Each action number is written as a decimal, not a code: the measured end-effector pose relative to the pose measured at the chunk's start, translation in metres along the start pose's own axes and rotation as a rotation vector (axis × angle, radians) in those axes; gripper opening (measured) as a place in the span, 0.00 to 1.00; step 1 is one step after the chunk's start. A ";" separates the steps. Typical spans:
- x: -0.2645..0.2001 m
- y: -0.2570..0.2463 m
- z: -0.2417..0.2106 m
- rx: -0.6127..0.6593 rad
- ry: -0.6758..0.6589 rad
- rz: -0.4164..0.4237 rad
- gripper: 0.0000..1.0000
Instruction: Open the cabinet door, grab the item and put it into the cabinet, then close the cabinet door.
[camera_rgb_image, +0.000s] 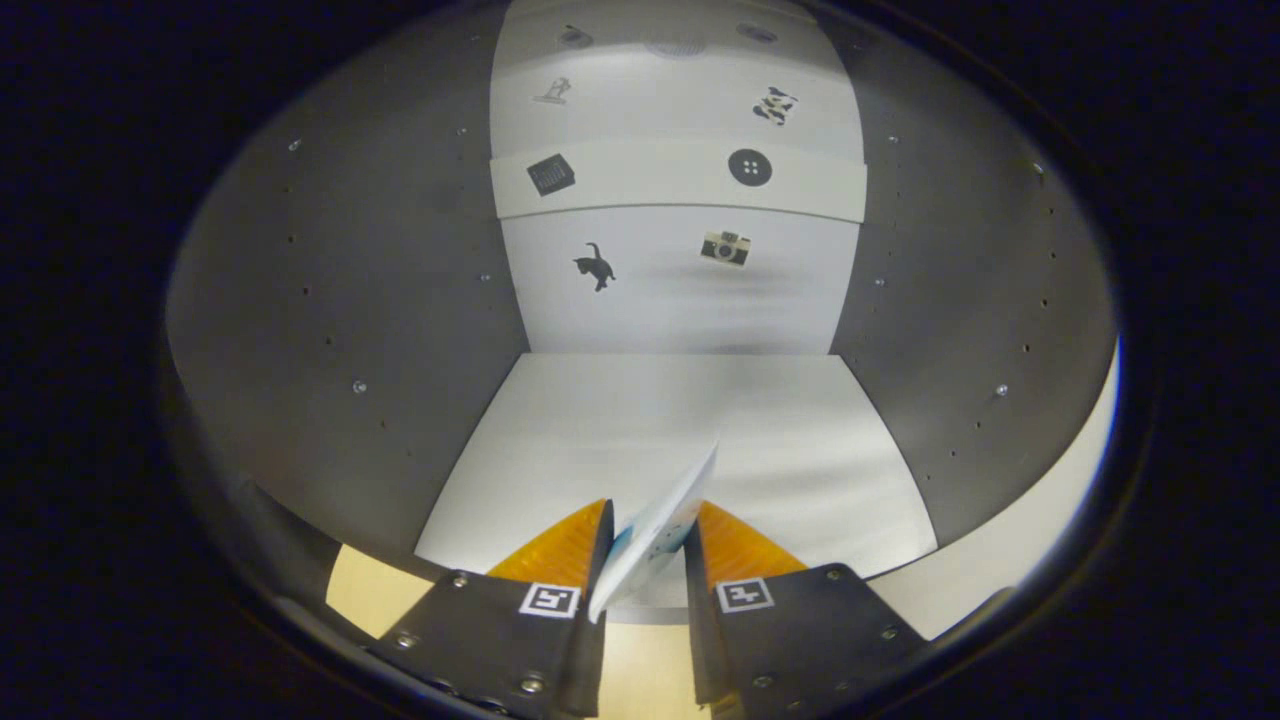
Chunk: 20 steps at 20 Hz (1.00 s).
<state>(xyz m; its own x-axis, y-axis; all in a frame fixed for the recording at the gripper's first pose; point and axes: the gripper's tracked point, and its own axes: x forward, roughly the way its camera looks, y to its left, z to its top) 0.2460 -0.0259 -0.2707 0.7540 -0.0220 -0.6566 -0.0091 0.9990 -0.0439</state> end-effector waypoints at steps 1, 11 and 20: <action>0.003 0.001 0.001 0.009 0.008 0.002 0.35; 0.013 0.005 0.004 0.009 0.011 0.001 0.69; -0.016 0.000 0.016 0.004 -0.069 -0.006 0.70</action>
<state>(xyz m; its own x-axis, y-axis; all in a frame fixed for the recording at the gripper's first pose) 0.2440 -0.0254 -0.2483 0.7974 -0.0249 -0.6029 -0.0023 0.9990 -0.0444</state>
